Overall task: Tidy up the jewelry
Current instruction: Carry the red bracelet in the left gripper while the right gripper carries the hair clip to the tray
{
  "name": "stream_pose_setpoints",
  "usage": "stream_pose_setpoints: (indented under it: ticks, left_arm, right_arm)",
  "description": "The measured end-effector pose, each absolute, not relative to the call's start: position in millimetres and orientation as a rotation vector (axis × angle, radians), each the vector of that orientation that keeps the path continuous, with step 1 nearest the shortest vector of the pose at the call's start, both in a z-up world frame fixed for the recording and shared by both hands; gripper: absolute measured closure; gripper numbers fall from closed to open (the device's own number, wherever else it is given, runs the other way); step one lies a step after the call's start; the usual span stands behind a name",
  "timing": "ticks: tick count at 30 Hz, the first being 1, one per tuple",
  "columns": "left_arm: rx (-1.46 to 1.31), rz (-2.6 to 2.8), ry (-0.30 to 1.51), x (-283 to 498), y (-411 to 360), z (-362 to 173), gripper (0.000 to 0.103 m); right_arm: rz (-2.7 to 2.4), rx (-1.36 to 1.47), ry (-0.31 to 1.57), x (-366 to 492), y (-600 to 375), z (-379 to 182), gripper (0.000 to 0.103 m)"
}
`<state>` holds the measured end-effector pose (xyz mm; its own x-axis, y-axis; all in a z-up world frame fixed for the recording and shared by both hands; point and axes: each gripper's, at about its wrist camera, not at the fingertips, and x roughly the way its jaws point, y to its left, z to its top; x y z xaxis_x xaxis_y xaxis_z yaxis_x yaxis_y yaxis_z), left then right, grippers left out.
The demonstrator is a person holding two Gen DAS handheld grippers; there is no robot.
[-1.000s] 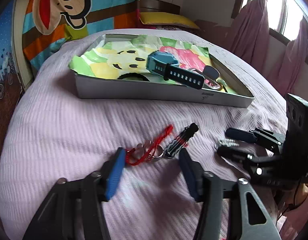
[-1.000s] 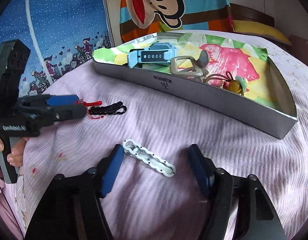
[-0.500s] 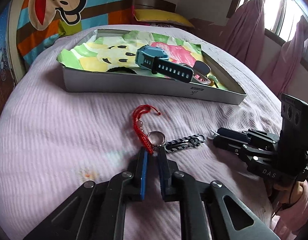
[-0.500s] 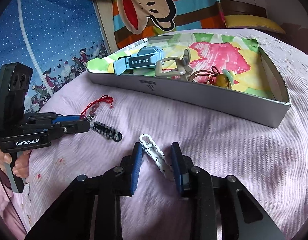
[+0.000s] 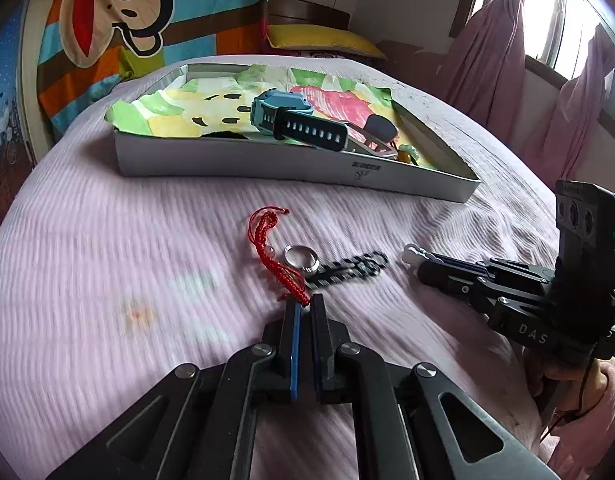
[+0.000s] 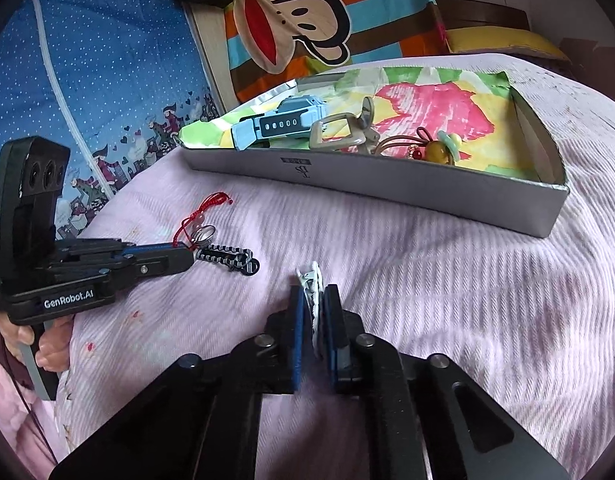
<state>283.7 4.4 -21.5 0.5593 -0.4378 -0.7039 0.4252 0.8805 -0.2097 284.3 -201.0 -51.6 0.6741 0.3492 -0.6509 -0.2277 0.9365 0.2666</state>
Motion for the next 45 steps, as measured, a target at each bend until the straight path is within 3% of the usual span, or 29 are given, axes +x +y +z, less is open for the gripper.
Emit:
stream_pose_setpoints:
  ticks: [26,45]
  left_arm:
    - [0.093,-0.417,0.639,225,-12,24,0.099]
    - [0.078,-0.476,0.509,304,-49,88,0.099]
  right_arm:
    - [0.334,0.156,0.563,248,-208,-27,0.096]
    - [0.297,0.163,0.427,279,-234,31,0.096]
